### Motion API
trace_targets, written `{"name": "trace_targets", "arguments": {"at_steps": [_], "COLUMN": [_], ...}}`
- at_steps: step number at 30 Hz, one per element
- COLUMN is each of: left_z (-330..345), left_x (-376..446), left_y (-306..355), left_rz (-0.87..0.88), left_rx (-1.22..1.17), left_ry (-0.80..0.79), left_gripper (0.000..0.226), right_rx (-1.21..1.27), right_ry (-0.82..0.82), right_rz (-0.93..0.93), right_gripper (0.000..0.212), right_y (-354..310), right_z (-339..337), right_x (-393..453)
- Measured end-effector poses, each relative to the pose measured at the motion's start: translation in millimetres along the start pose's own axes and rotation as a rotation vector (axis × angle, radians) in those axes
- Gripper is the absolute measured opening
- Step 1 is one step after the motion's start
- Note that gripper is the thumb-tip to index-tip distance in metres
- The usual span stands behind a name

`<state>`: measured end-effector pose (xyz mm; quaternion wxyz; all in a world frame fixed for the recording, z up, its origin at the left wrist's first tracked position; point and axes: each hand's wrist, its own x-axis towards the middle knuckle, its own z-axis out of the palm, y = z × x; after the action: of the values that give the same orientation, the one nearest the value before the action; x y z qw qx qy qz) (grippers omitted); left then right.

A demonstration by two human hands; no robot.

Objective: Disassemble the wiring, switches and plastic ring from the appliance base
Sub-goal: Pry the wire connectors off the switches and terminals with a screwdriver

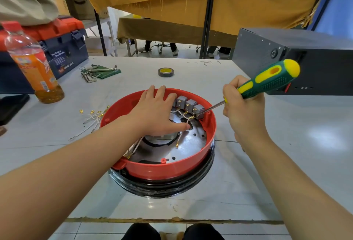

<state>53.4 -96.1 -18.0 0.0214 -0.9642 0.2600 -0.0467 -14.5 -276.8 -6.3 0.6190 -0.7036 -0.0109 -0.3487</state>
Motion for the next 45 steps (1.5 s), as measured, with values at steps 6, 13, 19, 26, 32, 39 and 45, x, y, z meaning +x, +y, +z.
{"name": "trace_targets", "arguments": {"at_steps": [6,13,19,26,32,39,45], "left_z": [1,1,-4,-10,-12,-12,-11], "left_x": [2,2,0,-1,-1,-2,-2], "left_y": [2,7,11,14,15,16,14], "left_rz": [-0.016,-0.018,0.027,0.026,0.026,0.022,0.02], "left_rx": [-0.098,-0.272,-0.279,-0.337,-0.351,-0.353,-0.358], "left_ry": [-0.037,-0.104,-0.071,-0.094,-0.096,-0.092,-0.095], "left_gripper": [0.084,0.038,0.033,0.023,0.018,0.018,0.018], "right_rx": [-0.108,-0.23,-0.168,-0.114,-0.094,0.004,-0.046], "right_ry": [-0.043,-0.145,-0.056,-0.022,0.002,0.012,0.004], "right_rz": [-0.159,-0.322,-0.187,-0.135,-0.104,0.063,-0.071], "right_gripper": [0.022,0.024,0.021,0.021,0.023,0.032,0.02], "right_y": [-4,-9,-2,3,2,11,2], "right_z": [-1,0,-4,-2,-1,9,1], "right_x": [-10,-22,-16,-13,-11,-19,-11]}}
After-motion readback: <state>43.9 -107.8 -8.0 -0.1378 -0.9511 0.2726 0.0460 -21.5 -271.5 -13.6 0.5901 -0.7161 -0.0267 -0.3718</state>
